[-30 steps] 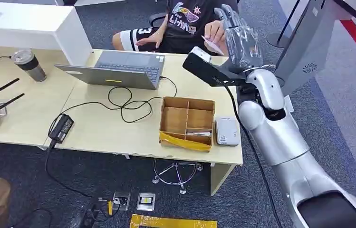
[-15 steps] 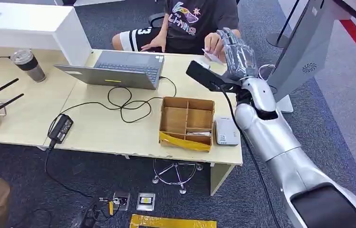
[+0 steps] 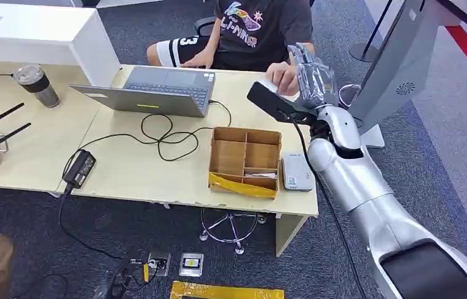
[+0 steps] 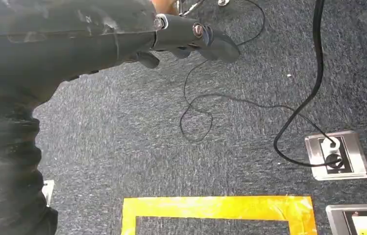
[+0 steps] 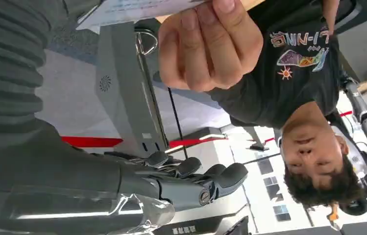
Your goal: Pass the card to the sensor for recognition and then transmit it.
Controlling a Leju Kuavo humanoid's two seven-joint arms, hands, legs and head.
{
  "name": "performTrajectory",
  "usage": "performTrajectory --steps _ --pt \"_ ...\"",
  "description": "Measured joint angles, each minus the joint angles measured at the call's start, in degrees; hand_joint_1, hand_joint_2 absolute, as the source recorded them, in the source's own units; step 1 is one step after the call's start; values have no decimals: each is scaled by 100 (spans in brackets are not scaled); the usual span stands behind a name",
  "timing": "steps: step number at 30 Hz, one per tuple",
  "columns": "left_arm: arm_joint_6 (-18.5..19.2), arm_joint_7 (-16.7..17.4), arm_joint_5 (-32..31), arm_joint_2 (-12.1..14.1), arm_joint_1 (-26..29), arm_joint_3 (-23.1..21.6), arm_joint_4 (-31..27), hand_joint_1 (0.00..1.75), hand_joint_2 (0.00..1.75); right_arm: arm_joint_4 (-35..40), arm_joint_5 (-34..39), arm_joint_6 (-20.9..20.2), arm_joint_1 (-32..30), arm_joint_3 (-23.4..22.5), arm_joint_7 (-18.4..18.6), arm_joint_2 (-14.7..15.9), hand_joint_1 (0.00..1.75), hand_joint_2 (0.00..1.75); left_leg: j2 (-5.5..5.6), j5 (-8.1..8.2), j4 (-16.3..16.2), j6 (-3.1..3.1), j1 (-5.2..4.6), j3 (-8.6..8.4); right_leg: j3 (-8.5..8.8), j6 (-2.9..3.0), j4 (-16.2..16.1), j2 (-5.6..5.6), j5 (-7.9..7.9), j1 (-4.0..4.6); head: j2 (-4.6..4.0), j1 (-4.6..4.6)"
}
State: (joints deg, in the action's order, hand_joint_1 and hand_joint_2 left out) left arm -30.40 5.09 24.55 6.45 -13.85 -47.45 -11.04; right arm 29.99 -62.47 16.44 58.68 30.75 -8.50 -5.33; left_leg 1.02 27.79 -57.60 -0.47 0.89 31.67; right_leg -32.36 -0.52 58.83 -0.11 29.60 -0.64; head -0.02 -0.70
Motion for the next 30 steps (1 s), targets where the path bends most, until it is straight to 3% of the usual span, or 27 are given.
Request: performTrajectory --steps 1,2,3,5,30 --pt "-2 9 4 0 0 0 0 0 175 -13 20 35 -9 0 -18 2 28 175 -2 0 0 0 0 0 0 0 0 3 0 0 0 2" --pt "-4 11 4 2 0 0 0 0 175 -28 29 75 -17 0 -40 7 49 175 -3 0 0 0 0 0 0 0 0 5 0 0 2 2" --pt "-7 13 4 2 0 0 0 0 175 -48 51 112 -28 0 -50 7 145 175 -3 0 0 0 0 0 0 0 0 5 0 0 0 2" --pt "-9 26 4 2 0 0 0 0 175 -79 81 180 -45 0 -83 9 171 175 -5 0 0 0 0 0 -1 0 0 7 0 0 0 2" --pt "-22 50 39 37 -4 -4 17 0 175 -326 120 437 -76 -2 -291 -28 175 175 -8 0 0 0 0 2 -3 2 1 9 -1 0 0 0"
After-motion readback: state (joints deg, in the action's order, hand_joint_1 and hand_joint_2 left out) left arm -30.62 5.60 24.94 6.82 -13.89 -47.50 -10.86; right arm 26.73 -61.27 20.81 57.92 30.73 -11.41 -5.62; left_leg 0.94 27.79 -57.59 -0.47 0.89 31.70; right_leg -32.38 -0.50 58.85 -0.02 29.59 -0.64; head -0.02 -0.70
